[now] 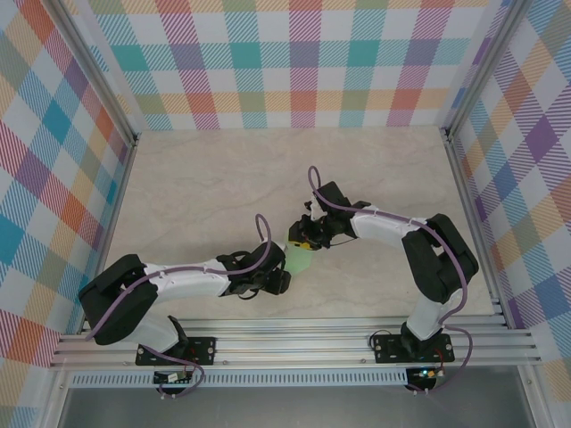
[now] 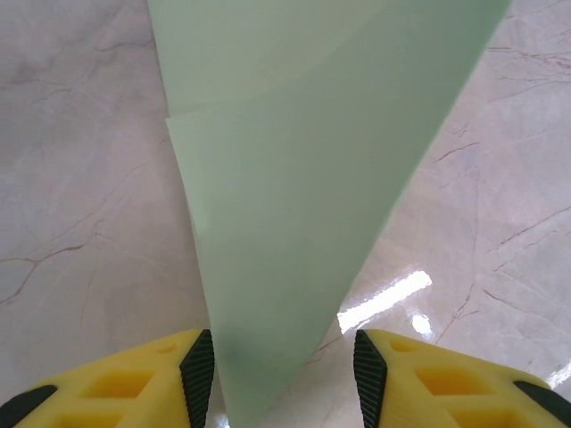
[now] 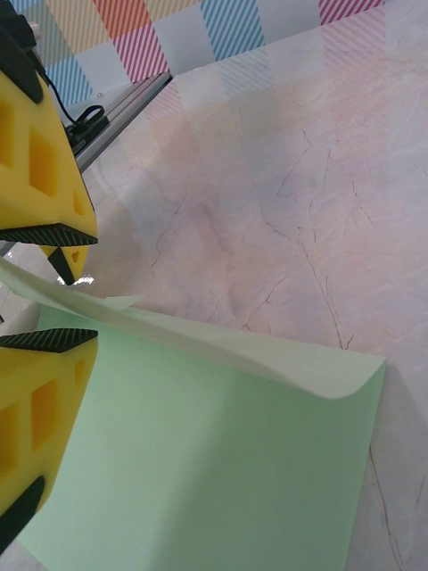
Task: Fold a paper plane with a square sheet of paper (pick it up from the middle)
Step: Fourth fold the wing at the center of the table.
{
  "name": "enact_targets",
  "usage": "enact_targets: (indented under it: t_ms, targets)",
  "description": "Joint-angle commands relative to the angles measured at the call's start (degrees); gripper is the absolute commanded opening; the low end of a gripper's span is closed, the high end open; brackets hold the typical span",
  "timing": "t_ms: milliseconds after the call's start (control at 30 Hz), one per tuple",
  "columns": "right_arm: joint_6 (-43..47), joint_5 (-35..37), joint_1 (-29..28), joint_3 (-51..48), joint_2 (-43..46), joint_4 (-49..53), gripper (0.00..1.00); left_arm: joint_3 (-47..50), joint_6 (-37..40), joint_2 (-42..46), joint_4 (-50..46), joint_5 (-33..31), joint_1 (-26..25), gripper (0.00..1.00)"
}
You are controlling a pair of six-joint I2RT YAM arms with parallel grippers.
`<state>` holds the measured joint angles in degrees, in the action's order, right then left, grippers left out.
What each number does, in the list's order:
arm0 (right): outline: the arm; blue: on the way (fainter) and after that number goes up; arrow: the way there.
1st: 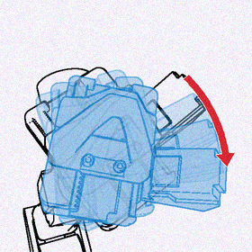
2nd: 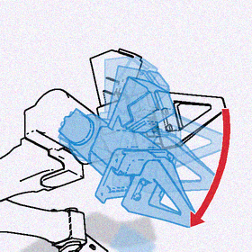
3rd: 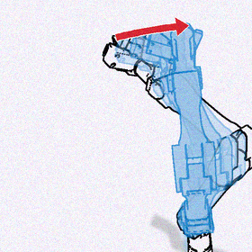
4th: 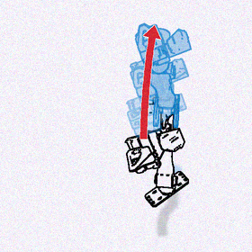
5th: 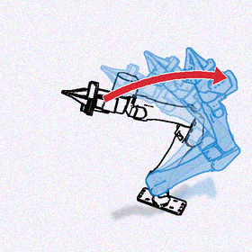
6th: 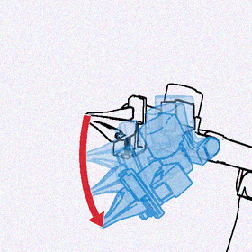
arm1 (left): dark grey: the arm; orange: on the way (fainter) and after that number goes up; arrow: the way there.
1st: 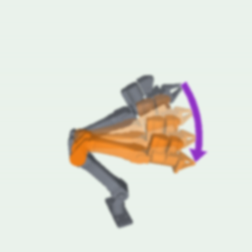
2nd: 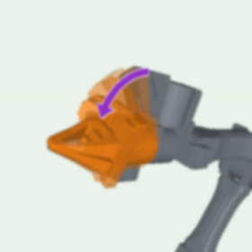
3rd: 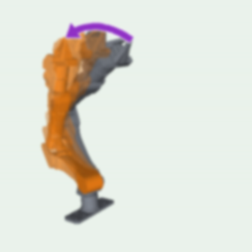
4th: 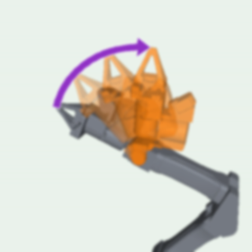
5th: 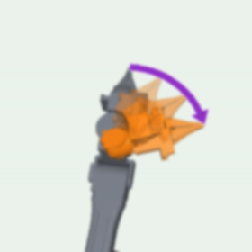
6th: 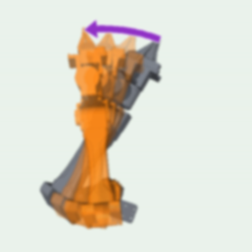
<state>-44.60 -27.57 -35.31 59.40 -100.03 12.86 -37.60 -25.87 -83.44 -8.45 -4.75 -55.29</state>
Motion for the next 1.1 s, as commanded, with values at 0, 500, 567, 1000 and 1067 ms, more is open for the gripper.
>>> enact_targets:
  t_ms: [0, 500, 567, 1000, 1067]
  targets:
    - [-0.5, -1.3, -0.3, 1.6, -0.5, -0.5, 0.33, -1.9, 0.6, -0.9, -2.3, -4.4, -1.0, 0.45]
    - [-0.1, -1.0, -0.3, 1.6, -0.6, 0.0, 0.33, -2.0, 0.3, -1.0, -2.0, -6.4, -2.3, 0.23]
    - [-0.1, -0.9, -0.3, 1.6, -0.6, 0.0, 0.33, -2.1, 0.4, -1.1, -2.3, -6.6, -2.3, 0.22]
    - [1.2, -0.1, -0.3, 1.5, 0.7, 1.3, 0.33, -0.4, -0.1, -0.6, 1.1, -3.7, -1.2, 0.11]
    - [2.0, 0.8, -0.3, 1.2, 2.0, 2.0, 0.34, 1.0, -0.3, -0.3, 3.7, -0.4, 0.2, 0.09]
